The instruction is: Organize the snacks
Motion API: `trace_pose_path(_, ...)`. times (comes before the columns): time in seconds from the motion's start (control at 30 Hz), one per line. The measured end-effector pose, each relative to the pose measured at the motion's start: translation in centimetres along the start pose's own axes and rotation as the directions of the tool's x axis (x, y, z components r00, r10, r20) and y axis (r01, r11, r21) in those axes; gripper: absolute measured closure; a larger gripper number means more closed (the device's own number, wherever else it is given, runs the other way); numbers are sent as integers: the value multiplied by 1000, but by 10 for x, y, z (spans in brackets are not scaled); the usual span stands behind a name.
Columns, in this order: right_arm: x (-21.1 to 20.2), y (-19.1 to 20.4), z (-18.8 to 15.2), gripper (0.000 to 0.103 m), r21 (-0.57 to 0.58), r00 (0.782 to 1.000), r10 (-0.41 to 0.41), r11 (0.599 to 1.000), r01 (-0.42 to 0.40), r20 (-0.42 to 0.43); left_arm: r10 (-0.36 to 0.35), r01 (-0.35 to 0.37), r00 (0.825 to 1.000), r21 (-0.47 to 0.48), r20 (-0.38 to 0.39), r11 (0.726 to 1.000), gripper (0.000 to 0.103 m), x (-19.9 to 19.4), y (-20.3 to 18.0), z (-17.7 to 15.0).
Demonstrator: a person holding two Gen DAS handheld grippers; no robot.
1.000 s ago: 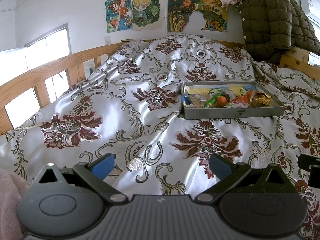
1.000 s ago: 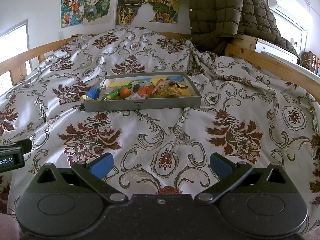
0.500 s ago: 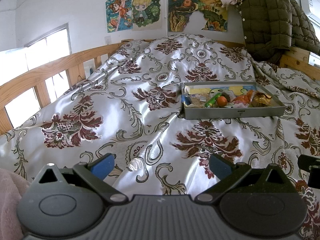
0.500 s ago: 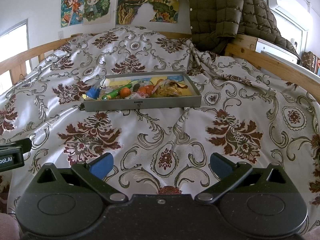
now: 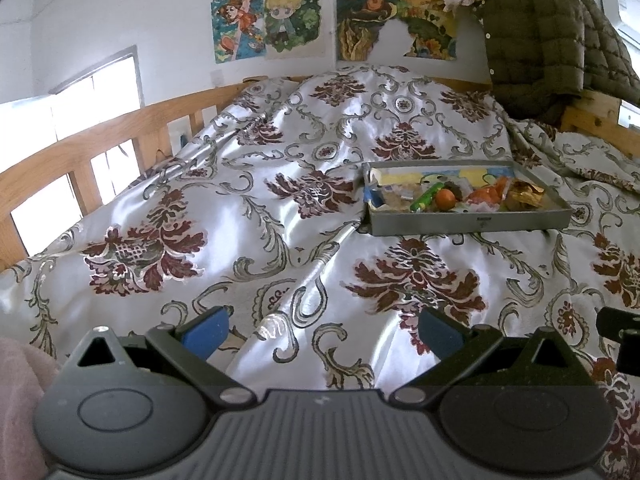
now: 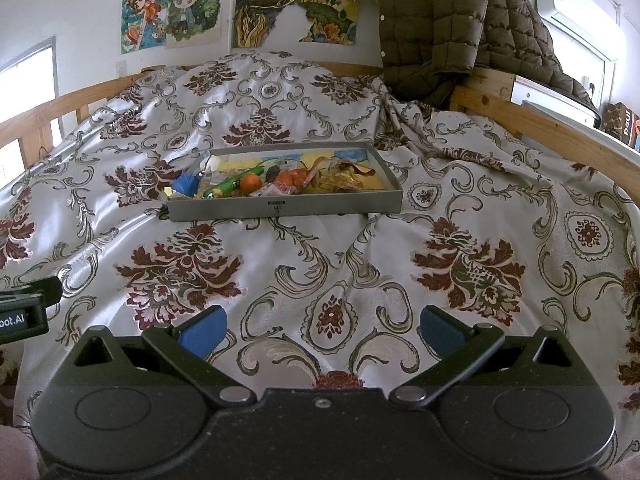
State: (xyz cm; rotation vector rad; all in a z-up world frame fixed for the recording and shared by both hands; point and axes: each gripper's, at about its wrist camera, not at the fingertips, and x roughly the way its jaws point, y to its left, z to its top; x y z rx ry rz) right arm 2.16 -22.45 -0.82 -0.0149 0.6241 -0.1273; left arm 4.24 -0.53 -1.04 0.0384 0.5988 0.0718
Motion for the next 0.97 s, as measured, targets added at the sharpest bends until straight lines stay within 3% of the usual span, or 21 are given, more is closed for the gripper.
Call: trace_pose_path(0.97, 0, 1, 1, 1, -2, 1000, -2, 1000, 2, -5, 4, -4, 1000, -2, -11, 1000, 0, 2, -1, -1)
